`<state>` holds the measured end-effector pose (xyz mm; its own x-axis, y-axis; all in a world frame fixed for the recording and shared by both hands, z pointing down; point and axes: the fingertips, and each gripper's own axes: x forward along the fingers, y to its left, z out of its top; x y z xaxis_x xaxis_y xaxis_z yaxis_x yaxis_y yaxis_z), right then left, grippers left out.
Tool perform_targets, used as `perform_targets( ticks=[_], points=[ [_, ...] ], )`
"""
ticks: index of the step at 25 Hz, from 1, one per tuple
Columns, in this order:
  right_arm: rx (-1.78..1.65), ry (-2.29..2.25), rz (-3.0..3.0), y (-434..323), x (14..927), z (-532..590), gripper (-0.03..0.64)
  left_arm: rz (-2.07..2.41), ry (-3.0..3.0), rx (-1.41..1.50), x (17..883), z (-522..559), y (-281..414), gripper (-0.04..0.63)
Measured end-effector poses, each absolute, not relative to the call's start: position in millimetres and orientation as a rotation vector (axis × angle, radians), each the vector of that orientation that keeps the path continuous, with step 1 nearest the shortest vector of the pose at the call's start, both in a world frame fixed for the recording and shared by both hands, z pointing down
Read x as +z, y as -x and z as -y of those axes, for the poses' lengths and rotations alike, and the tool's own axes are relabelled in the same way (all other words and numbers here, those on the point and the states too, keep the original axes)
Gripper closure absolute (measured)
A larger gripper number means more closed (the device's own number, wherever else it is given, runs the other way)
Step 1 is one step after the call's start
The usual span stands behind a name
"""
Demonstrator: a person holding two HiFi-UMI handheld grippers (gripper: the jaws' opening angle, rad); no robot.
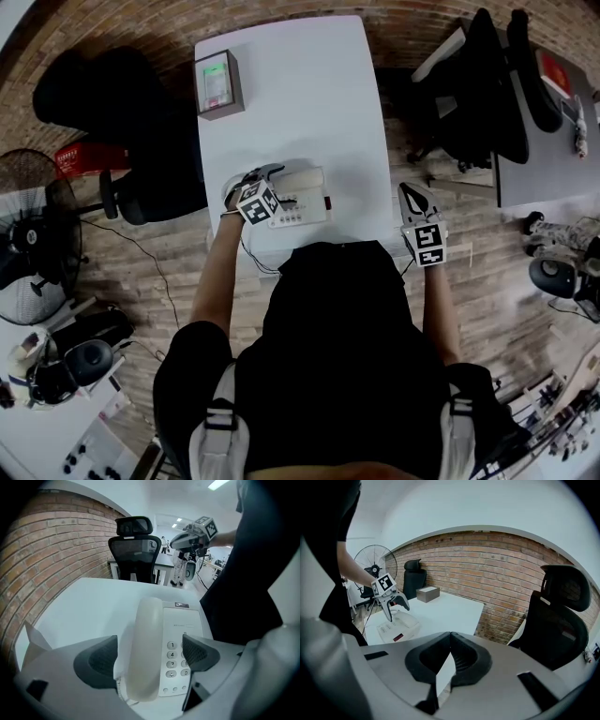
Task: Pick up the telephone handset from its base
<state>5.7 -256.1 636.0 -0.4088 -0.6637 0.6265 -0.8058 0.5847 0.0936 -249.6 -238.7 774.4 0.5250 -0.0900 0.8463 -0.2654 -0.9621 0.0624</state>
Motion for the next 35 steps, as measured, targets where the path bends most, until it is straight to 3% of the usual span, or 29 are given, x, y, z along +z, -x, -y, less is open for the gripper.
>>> perform_targets(
  ticks=[22,35],
  points=[
    [0.304,-1.132,2.179,-7,636,251,0.618,0.211,-2.522,1.433,800,237,242,0.180],
    [0.313,-1.136,2.175,-11,640,249,0.618,0.247,-2.529,1.431,796,241,242,0.305]
  ],
)
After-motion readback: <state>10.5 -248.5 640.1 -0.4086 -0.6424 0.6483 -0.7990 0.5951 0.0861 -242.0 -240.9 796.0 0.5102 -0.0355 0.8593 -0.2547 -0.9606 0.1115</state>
